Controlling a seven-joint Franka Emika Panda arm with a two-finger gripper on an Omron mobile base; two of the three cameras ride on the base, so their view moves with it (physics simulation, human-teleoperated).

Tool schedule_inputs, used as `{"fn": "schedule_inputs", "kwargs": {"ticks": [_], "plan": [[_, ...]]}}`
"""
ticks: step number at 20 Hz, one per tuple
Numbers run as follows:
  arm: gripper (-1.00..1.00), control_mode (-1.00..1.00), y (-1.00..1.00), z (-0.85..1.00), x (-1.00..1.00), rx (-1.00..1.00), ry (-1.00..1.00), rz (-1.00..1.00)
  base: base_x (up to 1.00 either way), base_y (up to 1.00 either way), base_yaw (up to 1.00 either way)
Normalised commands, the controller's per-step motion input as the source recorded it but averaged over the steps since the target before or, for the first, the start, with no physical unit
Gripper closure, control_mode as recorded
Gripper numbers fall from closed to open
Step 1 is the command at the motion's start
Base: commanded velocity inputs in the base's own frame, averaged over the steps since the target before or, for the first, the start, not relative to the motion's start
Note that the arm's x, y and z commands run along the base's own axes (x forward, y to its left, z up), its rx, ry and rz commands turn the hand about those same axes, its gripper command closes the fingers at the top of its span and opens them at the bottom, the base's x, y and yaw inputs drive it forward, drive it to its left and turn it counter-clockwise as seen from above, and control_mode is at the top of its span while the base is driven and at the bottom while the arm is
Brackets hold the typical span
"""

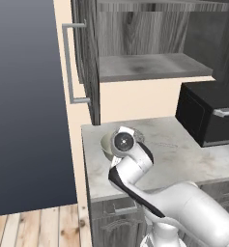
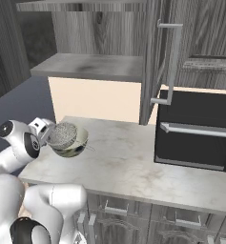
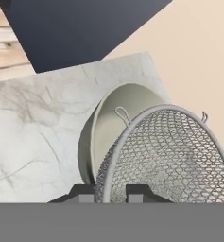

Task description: Open the cabinet and setup a tea strainer by placing it in the bowl upright.

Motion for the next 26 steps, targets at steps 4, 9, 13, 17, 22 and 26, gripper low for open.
{"fn": "schedule_inputs", "kwargs": {"ticks": [4,9,13,17,22,26], "plan": [[1.0,-1.0,0.0,-0.14,0.03,0.01,0.0,0.0,0.0,0.0,0.0],[1.0,-1.0,0.0,-0.01,0.11,0.02,0.03,0.0,0.0,0.0,0.0],[1.0,-1.0,0.0,0.02,0.16,0.01,0.09,0.0,0.0,0.0,0.0],[1.0,-1.0,0.0,0.0,0.14,0.03,0.07,0.0,0.0,0.0,0.0],[1.0,-1.0,0.0,0.0,0.13,0.05,0.06,0.0,0.0,0.0,0.0],[1.0,-1.0,0.0,0.0,0.12,0.08,0.05,0.0,0.0,0.0,0.0]]}}
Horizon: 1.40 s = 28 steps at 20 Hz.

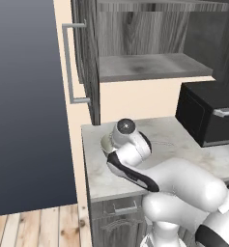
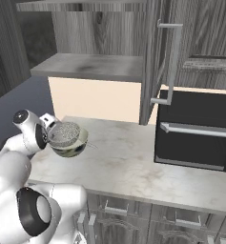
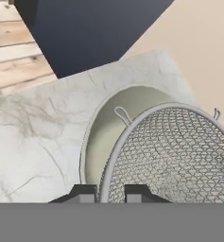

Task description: Open the cabinet and setup a tea strainer by placing it in the bowl upright.

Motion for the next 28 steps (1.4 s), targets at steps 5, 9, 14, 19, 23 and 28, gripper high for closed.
{"fn": "schedule_inputs", "kwargs": {"ticks": [5,9,14,19,23,28], "plan": [[1.0,-1.0,0.0,0.0,0.3,0.09,0.06,0.0,0.0,0.0,0.0],[1.0,-1.0,0.0,0.0,0.35,0.07,0.08,0.0,0.0,0.0,0.0],[1.0,-1.0,0.0,0.0,0.29,0.05,0.04,0.0,0.0,0.0,0.0],[1.0,-1.0,0.07,-0.05,0.13,0.01,0.02,0.0,0.0,0.0,0.0],[1.0,-1.0,0.07,-0.12,0.0,0.0,0.0,0.0,0.0,0.0,0.0],[1.0,-1.0,0.01,-0.2,0.0,0.0,0.0,0.0,0.0,0.0,0.0]]}}
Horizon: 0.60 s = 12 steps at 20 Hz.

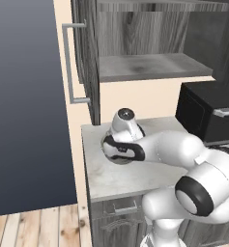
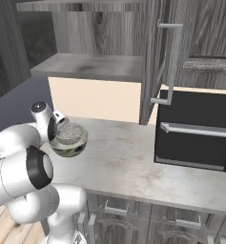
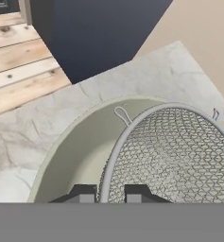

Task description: Open the cabinet and setup a tea strainer by placing it in the bowl upright.

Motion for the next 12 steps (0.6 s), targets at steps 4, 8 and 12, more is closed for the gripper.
{"fn": "schedule_inputs", "kwargs": {"ticks": [4,8,12], "plan": [[1.0,-1.0,0.0,-0.26,0.0,0.0,0.0,0.0,0.0,0.0,0.0],[1.0,-1.0,0.0,-0.27,0.0,0.0,0.01,0.0,0.0,0.0,0.0],[1.0,-1.0,0.0,-0.2,0.0,0.0,0.0,0.0,0.0,0.0,0.0]]}}
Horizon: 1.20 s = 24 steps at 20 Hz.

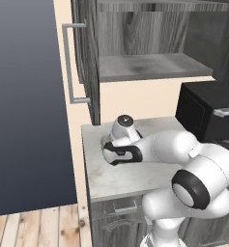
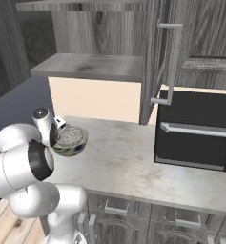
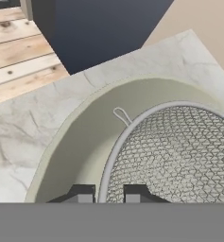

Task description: Open the cabinet and setup a tea strainer by placing it in the bowl upright.

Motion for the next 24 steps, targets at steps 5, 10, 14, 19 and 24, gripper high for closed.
{"fn": "schedule_inputs", "kwargs": {"ticks": [5,10,14,19,24], "plan": [[1.0,-1.0,0.01,-0.01,0.0,0.0,0.0,0.0,0.0,0.0,0.0],[-1.0,-1.0,0.01,0.0,0.0,0.0,0.0,0.0,0.0,0.0,0.0],[-1.0,-1.0,0.0,0.0,0.0,0.0,0.0,0.0,0.0,0.0,0.0],[-1.0,-1.0,0.0,0.0,0.0,0.0,0.0,0.0,0.0,0.0,0.0],[-1.0,-1.0,0.0,0.29,-0.1,0.0,0.01,0.0,0.0,0.0,0.0]]}}
